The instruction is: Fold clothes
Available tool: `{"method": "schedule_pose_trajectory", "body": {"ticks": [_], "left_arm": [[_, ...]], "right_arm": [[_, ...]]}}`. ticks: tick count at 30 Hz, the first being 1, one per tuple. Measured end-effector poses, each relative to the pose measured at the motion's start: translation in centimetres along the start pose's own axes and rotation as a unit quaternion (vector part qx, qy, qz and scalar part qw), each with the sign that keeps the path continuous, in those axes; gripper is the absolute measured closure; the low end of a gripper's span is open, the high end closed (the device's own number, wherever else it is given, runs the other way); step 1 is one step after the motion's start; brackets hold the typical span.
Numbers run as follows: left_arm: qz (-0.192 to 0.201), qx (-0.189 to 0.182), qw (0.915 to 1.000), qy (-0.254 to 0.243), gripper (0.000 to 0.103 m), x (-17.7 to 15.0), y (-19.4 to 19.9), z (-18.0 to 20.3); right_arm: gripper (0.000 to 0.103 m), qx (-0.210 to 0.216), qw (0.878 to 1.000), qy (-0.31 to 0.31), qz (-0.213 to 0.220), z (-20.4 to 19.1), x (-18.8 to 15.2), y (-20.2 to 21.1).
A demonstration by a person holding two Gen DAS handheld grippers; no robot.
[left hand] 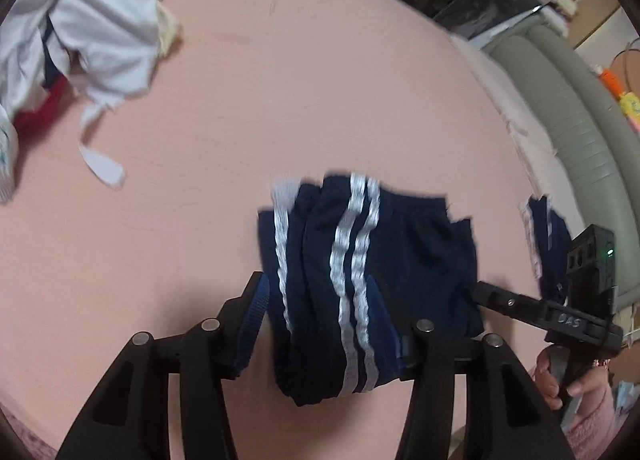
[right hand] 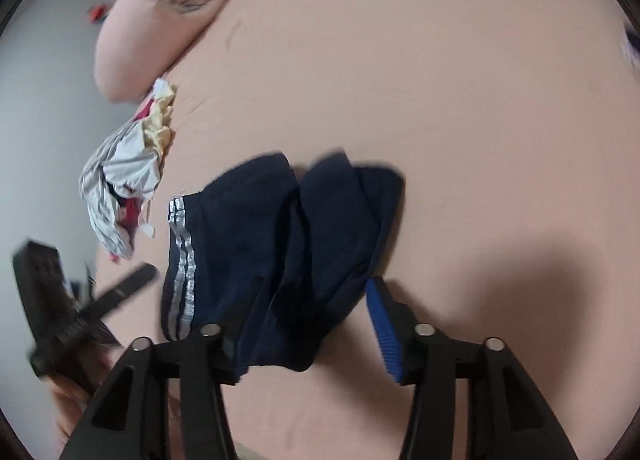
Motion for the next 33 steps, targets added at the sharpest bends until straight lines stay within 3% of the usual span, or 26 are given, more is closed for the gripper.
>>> {"method": "schedule_pose_trajectory", "body": {"ticks": [7,8,10,11,12,13,14,15,17,20,23,24,25,28,29,33], "left_arm": [[-0.01,0.04,0.999,0.021,0.051,-0.6,-3.4,-0.6],[-0.008,0.047,0.9987,0.018,0.051,-0.6,-3.7,-0.1],[-0.009,0.034,0.9993,0.012,0.051,-0.6,-4.1,0.7],[-0.012,0.013,0.9998,0.007,0.058,-0.7,-4.4,1.5],[-0.014,0.005,0.9999,0.001,0.069,-0.7,-4.6,2.0],[-0.015,0.004,0.9999,-0.006,0.092,-0.8,-4.8,2.5],[-0.01,0.001,0.9999,-0.011,0.092,-0.7,-4.7,2.7],[-0.005,-0.002,0.9999,-0.016,0.093,-0.5,-4.6,2.9],[0.01,-0.022,0.9993,-0.03,0.093,-0.5,-3.4,4.2],[0.034,-0.042,0.9967,-0.06,0.093,-0.5,-1.1,6.5],[0.039,-0.071,0.9912,-0.104,0.093,-0.4,1.1,11.9],[0.038,-0.084,0.9887,-0.118,0.093,2.0,0.4,11.7],[0.032,-0.097,0.9861,-0.132,0.093,2.1,0.3,12.7],[-0.004,-0.14,0.9756,-0.169,0.093,3.3,-1.5,19.1],[-0.01,-0.144,0.9738,-0.176,0.093,3.9,-2.4,23.3],[-0.034,-0.168,0.959,-0.226,0.093,4.7,-6.2,33.1]], "right_arm": [[0.044,-0.041,0.999,-0.015,0.02,-2.2,-0.1,-2.6],[0.033,-0.052,0.998,-0.011,0.027,-2.1,-0.8,-2.2],[0.029,-0.05,0.998,0.026,0.022,-3.6,-1.4,-2.6],[0.03,-0.041,0.998,0.044,0.014,-4.4,-1.6,-3.2],[0.034,-0.037,0.998,0.054,0.012,-4.9,-1.6,-3.6],[0.056,-0.034,0.998,0.055,0.012,-5.1,-1.5,-3.8],[0.084,-0.023,0.999,0.046,0.008,-4.9,-1.3,-3.8],[0.092,-0.009,0.999,0.032,0.004,-4.6,-1.1,-3.7],[0.093,0.021,1.0,0.014,0.006,-3.5,-1.2,-2.0],[0.093,0.025,0.998,0.039,0.032,-4.2,-1.4,1.6],[0.093,0.031,0.997,0.045,0.063,-4.7,-1.8,5.7],[0.093,0.027,0.996,0.039,0.073,-4.1,-2.1,7.3],[0.093,0.022,0.996,0.027,0.079,-3.1,-2.4,8.6],[0.093,0.018,0.995,-0.023,0.092,1.1,-3.4,12.4],[0.093,0.016,0.995,-0.032,0.098,2.2,-3.5,13.4],[0.093,-0.009,0.99,-0.04,0.135,6.8,-2.5,19.0]]}}
Point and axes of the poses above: each gripper's, at about its wrist camera, not at the fingertips, and y roughly against the way its jaws point, z to its right, x to its top, the point moved 3 cm from there along -y, roughly the way its jaws point, and after that the axes turned 1 degree about -y, right-handed, at the moved point
